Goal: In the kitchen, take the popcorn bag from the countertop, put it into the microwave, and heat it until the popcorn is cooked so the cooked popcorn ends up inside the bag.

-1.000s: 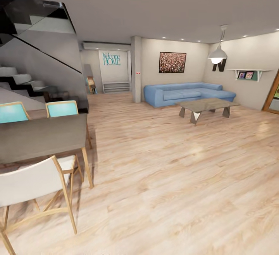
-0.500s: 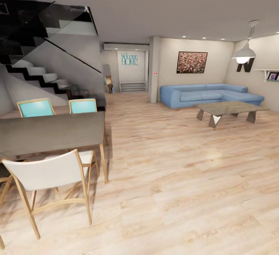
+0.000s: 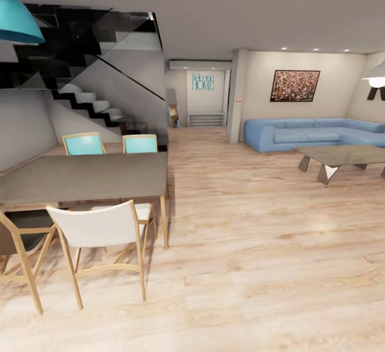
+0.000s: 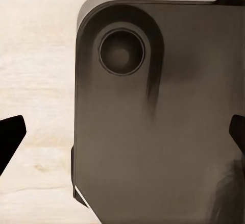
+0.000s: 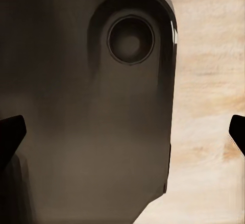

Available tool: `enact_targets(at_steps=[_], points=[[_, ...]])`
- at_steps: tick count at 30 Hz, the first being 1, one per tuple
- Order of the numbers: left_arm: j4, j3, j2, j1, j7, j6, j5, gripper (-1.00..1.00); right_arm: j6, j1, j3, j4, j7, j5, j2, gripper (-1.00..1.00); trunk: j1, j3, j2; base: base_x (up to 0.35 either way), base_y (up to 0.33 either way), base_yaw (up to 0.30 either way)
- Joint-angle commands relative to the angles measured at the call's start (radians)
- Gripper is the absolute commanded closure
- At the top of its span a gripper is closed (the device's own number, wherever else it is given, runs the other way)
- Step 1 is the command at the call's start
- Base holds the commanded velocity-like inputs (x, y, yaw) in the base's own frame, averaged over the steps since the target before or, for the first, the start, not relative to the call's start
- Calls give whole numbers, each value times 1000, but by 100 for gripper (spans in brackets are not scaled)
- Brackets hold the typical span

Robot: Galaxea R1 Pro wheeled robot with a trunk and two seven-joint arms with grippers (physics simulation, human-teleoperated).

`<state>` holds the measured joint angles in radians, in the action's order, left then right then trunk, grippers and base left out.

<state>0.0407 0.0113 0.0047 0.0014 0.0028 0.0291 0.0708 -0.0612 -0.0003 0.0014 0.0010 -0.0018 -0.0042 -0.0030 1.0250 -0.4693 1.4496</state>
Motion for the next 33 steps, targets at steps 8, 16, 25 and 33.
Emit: enact_targets(at_steps=[8, 16, 25, 33], points=[[1, 1, 0, 0, 0, 2, 7, -100, -3, 0, 0, 0, 0, 0, 0, -100, 0, -1, 0, 0, 0, 285], [1, 1, 0, 0, 0, 2, 7, -100, -3, 0, 0, 0, 0, 0, 0, -100, 0, -1, 0, 0, 0, 285], [1, 0, 0, 0, 0, 2, 7, -100, -3, 0, 0, 0, 0, 0, 0, -100, 0, -1, 0, 0, 0, 285], [1, 1, 0, 0, 0, 2, 7, -100, -3, 0, 0, 0, 0, 0, 0, -100, 0, -1, 0, 0, 0, 285]])
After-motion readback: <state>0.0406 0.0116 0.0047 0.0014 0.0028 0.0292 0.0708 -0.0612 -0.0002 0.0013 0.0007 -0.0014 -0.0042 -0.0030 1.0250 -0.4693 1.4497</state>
